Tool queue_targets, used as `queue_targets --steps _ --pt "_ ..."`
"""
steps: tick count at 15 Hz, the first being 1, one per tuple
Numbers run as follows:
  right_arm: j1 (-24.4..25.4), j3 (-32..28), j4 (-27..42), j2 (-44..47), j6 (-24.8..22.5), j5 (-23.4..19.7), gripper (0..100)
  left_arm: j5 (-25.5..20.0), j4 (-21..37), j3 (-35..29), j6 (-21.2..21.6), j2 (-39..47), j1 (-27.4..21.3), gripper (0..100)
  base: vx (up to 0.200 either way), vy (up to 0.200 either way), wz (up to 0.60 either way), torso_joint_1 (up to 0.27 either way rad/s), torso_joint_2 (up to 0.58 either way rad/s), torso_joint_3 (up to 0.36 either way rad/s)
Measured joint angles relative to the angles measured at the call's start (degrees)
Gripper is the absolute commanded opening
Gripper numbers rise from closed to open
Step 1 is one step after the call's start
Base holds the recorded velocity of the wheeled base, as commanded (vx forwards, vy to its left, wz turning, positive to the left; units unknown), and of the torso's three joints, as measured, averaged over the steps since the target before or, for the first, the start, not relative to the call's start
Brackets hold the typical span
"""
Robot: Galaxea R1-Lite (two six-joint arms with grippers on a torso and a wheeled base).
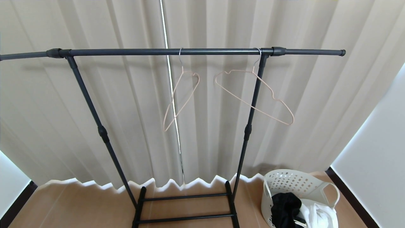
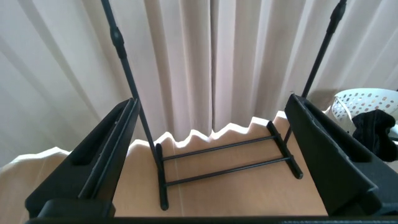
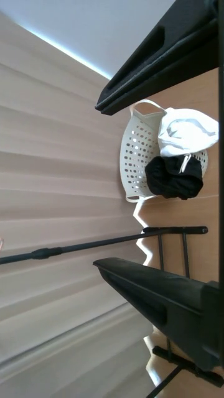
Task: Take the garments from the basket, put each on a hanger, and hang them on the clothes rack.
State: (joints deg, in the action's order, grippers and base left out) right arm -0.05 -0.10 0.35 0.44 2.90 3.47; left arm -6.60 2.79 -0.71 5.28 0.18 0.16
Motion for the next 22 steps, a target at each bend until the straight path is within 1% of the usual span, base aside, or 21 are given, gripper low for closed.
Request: queue_targets --steps 7,13,18,22 --pt "-0.02 -0.01 -0.02 -0.02 -0.09 -0.04 100 0.00 0.02 0.00 0.00 0.00 0.00 100 0.000 0.000 0.00 -0.189 0.54 0.344" --pt "-0.02 -0.04 0.05 -0.02 -0.11 -0.04 100 0.02 0.00 0.00 -0.02 0.00 0.00 100 0.000 0.000 0.00 -0.146 0.51 0.359" --pt "-0.02 -0.06 0.07 -0.02 -0.09 -0.06 100 0.02 0.02 0.02 0.00 0.00 0.00 100 0.000 0.000 0.00 -0.094 0.47 0.373" --pt "-0.02 -0.09 0.02 -0.02 -0.04 -0.04 100 0.00 0.07 0.02 -0.02 0.00 0.00 100 0.000 0.000 0.00 -0.036 0.45 0.404"
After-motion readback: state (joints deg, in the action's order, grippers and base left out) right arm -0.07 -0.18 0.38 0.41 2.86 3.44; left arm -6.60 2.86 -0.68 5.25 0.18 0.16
